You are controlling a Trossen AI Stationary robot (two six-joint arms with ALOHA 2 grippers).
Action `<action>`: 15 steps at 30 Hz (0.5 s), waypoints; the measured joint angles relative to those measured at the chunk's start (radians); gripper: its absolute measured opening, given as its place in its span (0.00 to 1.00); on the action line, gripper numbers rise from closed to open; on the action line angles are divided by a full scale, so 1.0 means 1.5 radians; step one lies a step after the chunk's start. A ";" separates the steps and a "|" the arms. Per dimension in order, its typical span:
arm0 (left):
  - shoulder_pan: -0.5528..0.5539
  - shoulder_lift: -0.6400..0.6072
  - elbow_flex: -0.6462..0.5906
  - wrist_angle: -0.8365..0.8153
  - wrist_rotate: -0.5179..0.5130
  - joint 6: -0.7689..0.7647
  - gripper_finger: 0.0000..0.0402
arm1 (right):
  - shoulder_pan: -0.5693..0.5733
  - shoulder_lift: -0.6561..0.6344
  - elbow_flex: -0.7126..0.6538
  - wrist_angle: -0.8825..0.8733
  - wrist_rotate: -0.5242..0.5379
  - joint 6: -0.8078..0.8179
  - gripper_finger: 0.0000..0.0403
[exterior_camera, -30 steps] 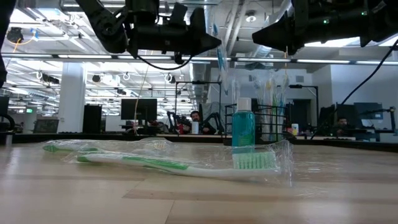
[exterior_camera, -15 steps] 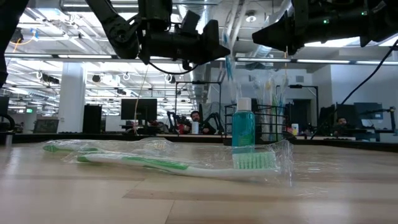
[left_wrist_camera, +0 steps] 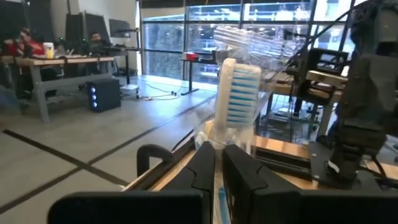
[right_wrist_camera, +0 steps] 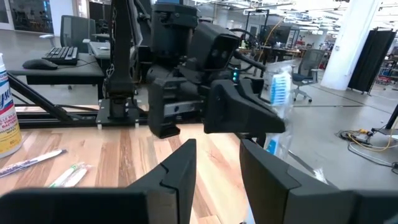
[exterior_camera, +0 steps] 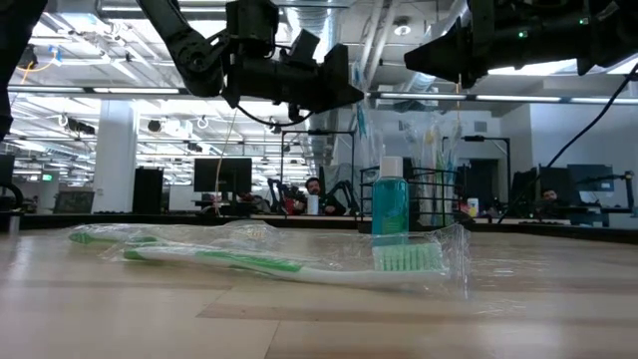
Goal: Pick & Place toothbrushing station
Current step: Put the blue toothbrush into the mesh organizer
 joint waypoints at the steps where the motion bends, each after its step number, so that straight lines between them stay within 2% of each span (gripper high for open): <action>1: 0.000 0.000 0.000 -0.004 0.001 -0.001 0.01 | 0.000 0.000 0.000 0.000 0.000 0.000 0.28; 15: -0.012 0.024 0.000 -0.005 0.004 -0.006 0.01 | 0.000 0.000 0.000 0.000 0.000 0.000 0.28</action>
